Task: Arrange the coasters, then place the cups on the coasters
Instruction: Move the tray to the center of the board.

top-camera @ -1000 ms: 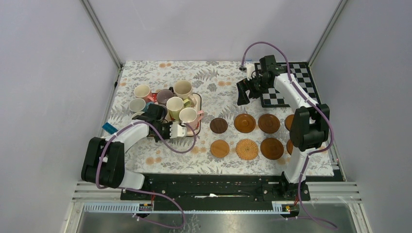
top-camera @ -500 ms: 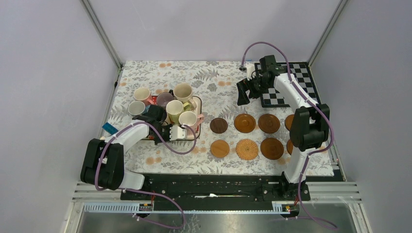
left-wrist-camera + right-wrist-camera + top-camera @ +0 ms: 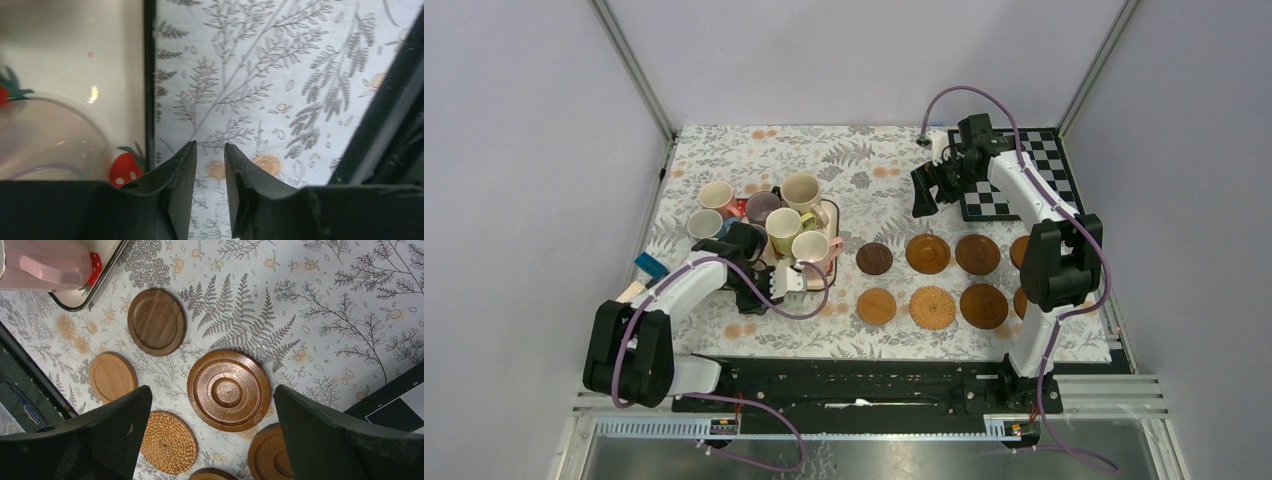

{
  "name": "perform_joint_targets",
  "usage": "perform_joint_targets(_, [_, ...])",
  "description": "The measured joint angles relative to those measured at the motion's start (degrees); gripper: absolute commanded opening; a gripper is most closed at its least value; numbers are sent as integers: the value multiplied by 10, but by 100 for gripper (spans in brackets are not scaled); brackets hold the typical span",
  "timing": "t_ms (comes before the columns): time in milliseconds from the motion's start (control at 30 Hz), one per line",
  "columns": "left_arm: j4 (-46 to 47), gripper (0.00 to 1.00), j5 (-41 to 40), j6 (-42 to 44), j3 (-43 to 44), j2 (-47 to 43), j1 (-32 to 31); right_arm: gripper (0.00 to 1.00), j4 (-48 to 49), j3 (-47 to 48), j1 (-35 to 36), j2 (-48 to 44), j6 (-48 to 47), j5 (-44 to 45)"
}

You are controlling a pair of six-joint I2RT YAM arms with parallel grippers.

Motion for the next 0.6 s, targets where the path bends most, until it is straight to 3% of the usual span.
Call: perform_joint_targets(600, [8,13,0,-7,51,-8,14,100,11,-28,0,-8,2,-16])
